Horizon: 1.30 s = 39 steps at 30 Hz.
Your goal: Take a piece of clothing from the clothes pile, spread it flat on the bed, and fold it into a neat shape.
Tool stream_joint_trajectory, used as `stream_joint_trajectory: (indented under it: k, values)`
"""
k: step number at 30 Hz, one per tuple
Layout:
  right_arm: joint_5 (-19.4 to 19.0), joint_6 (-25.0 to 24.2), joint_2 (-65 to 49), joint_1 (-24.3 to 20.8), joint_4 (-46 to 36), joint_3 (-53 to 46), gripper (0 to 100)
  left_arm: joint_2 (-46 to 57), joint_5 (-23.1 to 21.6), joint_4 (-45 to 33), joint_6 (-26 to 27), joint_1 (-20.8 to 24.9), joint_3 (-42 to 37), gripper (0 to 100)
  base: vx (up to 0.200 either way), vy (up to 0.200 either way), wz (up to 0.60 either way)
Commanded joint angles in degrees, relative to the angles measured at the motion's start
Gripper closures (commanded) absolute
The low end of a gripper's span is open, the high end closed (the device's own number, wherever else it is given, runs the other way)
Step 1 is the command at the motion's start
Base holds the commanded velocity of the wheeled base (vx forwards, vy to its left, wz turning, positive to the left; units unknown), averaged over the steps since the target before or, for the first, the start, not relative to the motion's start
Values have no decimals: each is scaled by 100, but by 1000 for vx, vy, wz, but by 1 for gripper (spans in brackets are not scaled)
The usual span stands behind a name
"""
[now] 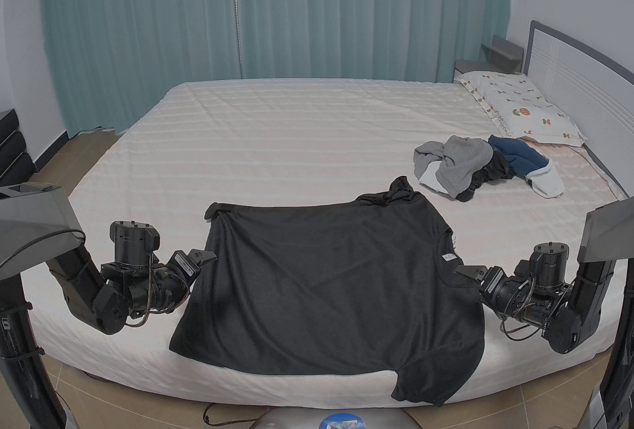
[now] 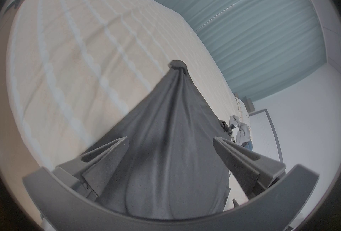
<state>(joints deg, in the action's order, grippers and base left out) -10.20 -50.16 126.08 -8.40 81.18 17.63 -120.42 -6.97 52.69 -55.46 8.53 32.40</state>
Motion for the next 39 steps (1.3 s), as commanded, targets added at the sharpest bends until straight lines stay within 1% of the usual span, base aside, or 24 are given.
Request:
stream_joint_trajectory:
  k: [1, 5, 7, 12, 15, 16, 20, 21, 24, 27, 30, 34, 39]
  values:
    - [1, -2, 93, -30, 100, -84, 0, 300, 3, 40, 228, -71, -595, 0, 0, 0, 0]
    - [1, -2, 84, -39, 126, -163, 0, 352, 3, 260, 342, -177, -1087, 0, 0, 0, 0]
    - [1, -2, 84, -48, 135, -207, 0, 344, 12, 523, 421, -185, -1456, 0, 0, 0, 0]
    - [1, -2, 119, -48, 223, -242, 0, 326, 64, 954, 1160, -308, -2036, 0, 0, 0, 0]
    - [1, -2, 172, -57, 302, -251, 0, 291, 73, 1147, 1318, -370, -2309, 0, 0, 0, 0]
    - [1, 7, 198, -65, 364, -260, 0, 247, 64, 1323, 1379, -388, -2502, 0, 0, 0, 0]
    - [1, 7, 277, -83, 408, -295, 0, 54, 73, 1578, 1459, -396, -2660, 0, 0, 0, 0]
    - [1, 15, 295, -83, 469, -313, 0, -34, 91, 1648, 1555, -396, -2722, 0, 0, 0, 0]
    - [1, 15, 304, -83, 531, -339, 0, -307, 407, 1762, 1757, -396, -2730, 0, 0, 0, 0]
    - [1, 15, 312, -83, 531, -348, 0, -483, 671, 1938, 1810, -370, -2774, 0, 0, 0, 0]
    - [1, 15, 348, -83, 540, -348, 0, -606, 689, 2061, 1810, -352, -2818, 0, 0, 0, 0]
    - [1, 7, 374, -83, 540, -348, 0, -711, 680, 2466, 1775, -291, -2968, 0, 0, 0, 0]
    - [1, 15, 374, -92, 540, -348, 0, -729, 662, 2545, 1740, -229, -2994, 0, 0, 0, 0]
